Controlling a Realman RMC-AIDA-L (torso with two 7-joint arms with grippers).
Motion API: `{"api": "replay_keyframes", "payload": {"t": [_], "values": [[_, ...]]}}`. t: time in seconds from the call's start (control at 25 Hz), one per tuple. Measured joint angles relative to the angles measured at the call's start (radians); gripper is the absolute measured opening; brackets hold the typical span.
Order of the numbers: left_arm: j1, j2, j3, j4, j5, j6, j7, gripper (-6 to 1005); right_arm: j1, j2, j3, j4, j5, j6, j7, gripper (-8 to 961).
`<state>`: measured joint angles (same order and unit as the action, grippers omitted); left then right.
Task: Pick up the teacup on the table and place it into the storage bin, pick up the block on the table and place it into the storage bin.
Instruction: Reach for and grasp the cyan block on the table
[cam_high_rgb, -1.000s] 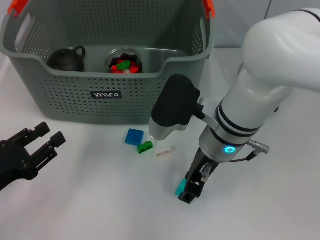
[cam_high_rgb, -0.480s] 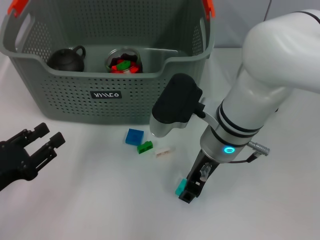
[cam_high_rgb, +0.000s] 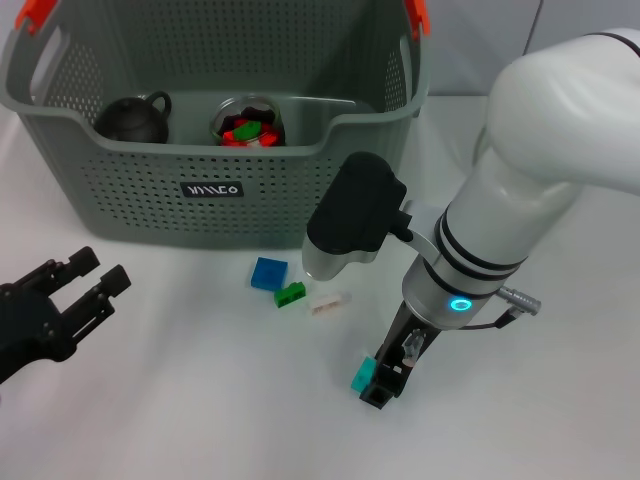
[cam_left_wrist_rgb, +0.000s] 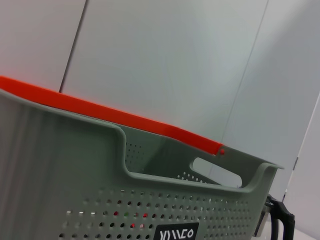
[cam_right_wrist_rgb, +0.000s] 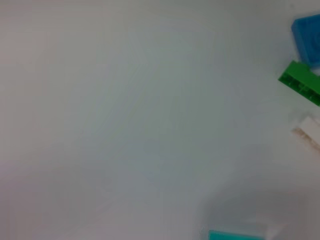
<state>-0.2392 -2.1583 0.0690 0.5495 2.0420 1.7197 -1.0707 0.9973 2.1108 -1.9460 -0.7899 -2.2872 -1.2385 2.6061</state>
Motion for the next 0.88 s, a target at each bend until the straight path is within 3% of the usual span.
{"api": "replay_keyframes", "payload": {"t": [0.88], "values": [[-0.001, 0.0, 0.0, -0.008, 0.001, -0.002, 0.0, 531, -0.005, 0.001, -0.002, -0.027, -0.026, -0.023, -0.003, 560]]}}
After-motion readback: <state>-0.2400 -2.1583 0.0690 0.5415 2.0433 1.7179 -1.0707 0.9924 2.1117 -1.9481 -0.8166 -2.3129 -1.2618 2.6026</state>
